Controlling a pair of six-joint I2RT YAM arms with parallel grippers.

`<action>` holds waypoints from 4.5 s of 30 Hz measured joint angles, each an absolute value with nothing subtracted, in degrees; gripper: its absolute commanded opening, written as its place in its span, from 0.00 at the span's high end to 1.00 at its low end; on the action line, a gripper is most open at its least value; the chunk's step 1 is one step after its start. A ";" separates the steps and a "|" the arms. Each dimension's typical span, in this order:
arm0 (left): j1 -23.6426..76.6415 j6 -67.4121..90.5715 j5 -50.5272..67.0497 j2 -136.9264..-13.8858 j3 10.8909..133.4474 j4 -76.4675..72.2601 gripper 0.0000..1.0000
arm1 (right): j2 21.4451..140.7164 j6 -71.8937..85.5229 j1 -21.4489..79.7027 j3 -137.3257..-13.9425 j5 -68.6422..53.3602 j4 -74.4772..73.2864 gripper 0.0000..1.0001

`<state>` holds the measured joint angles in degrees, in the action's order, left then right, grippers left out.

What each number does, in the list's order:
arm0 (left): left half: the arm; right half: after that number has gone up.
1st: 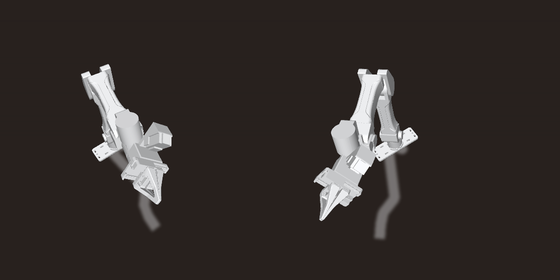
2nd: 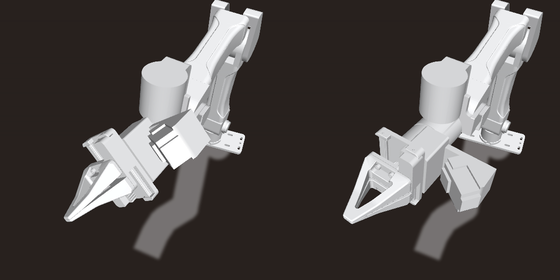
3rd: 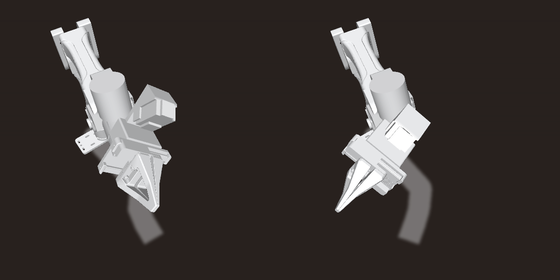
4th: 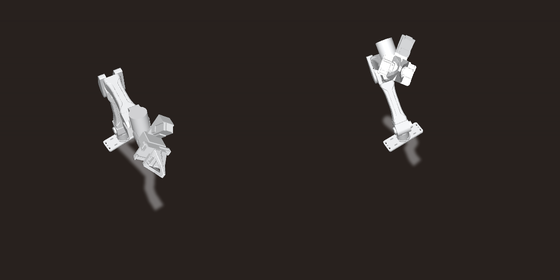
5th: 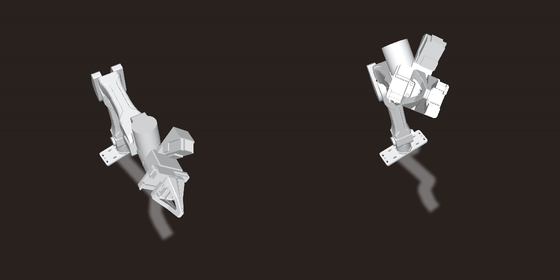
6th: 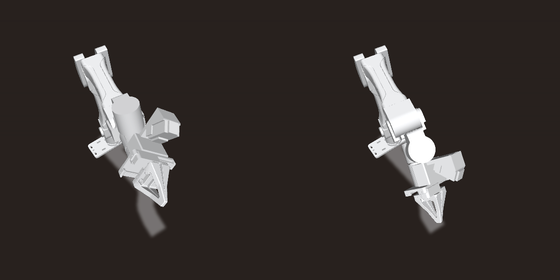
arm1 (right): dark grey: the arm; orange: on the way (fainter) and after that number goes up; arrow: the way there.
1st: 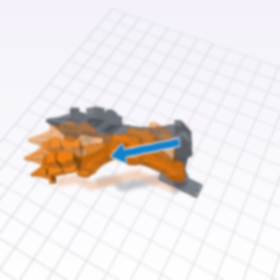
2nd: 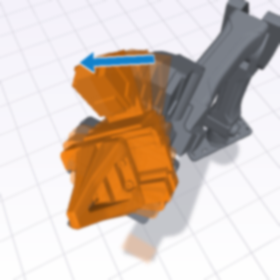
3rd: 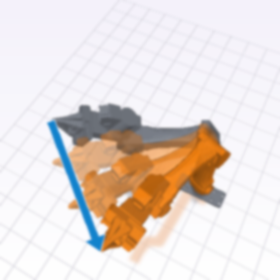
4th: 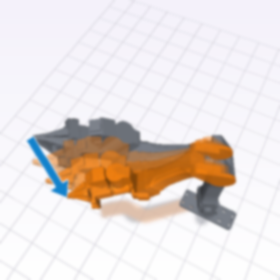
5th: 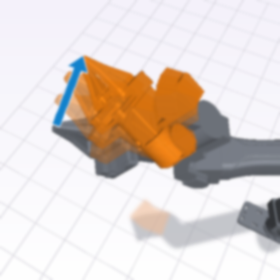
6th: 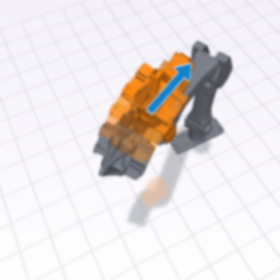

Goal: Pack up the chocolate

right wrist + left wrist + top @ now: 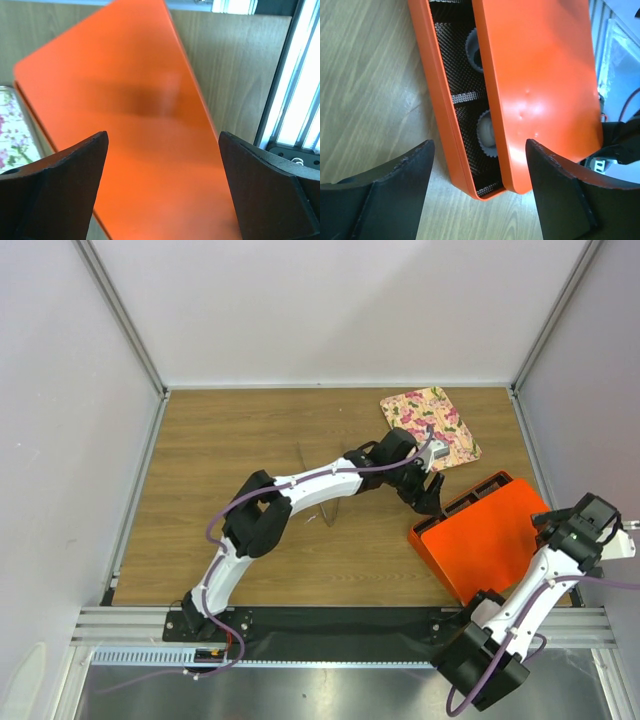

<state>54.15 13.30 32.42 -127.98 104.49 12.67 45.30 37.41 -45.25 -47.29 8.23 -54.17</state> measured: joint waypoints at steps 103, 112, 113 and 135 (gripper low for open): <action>54.37 9.89 19.09 -130.85 114.02 23.44 0.41 | 32.56 55.20 -40.66 -24.86 1.26 -37.01 0.25; 54.24 18.76 23.33 -120.22 99.29 13.23 0.75 | 32.58 54.30 -40.66 -24.86 1.23 -37.01 0.25; 54.24 19.57 23.42 -120.03 97.45 11.79 0.76 | 32.56 54.30 -40.66 -24.86 1.23 -37.01 0.25; 54.22 24.29 18.41 -119.63 88.92 6.61 0.67 | 32.71 51.81 -40.58 -23.24 0.97 -35.22 0.29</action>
<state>54.22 24.29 18.41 -119.63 88.92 6.61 32.71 51.81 -40.58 -23.24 0.97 -35.22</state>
